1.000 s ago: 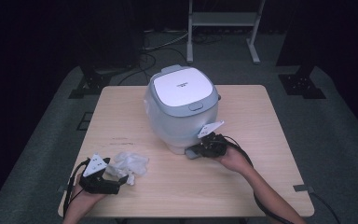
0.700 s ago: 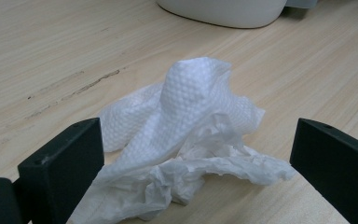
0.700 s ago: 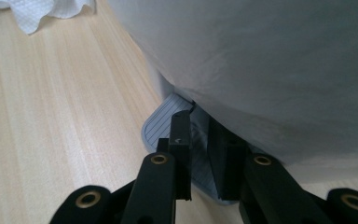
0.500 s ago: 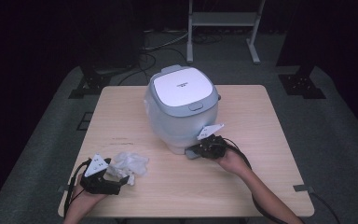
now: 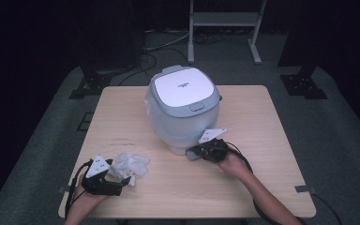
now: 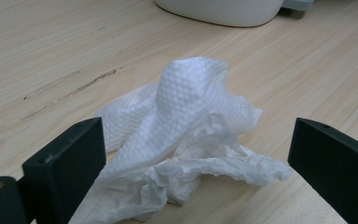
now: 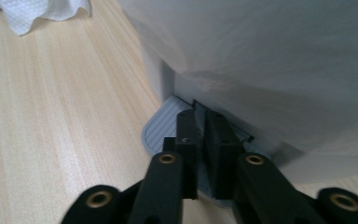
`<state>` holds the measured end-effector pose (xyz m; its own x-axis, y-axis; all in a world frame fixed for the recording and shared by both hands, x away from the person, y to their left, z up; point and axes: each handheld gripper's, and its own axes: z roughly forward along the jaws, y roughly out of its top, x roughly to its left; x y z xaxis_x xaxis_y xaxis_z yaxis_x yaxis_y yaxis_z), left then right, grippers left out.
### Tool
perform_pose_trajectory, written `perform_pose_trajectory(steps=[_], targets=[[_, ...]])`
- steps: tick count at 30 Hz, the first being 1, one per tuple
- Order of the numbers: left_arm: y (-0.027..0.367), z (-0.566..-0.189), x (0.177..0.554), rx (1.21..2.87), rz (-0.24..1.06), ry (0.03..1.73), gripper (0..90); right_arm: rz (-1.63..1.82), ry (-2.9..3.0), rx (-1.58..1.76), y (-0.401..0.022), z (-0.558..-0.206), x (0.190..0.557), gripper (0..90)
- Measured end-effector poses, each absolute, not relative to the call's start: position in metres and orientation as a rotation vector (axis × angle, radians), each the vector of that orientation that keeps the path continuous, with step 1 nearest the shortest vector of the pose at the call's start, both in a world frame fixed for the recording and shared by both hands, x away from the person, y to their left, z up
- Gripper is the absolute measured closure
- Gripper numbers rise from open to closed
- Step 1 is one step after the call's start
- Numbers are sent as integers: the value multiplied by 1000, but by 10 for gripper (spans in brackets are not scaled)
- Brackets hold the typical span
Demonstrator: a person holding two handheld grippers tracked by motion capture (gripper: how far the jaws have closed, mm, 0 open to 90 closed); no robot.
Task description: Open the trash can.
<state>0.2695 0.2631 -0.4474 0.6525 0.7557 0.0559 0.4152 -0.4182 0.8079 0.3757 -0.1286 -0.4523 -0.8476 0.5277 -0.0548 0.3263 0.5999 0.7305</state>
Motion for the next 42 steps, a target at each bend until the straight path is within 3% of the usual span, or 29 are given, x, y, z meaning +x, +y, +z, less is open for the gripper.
perform_pose_trajectory(steps=[24, 42], targets=[[250, -442, 281, 2098, 500, 899, 59, 1038, 2594, 726, -125, -463, 378, 845], [241, -442, 312, 2195, 418, 949, 224, 1044, 2593, 715, -126, -463, 378, 845]])
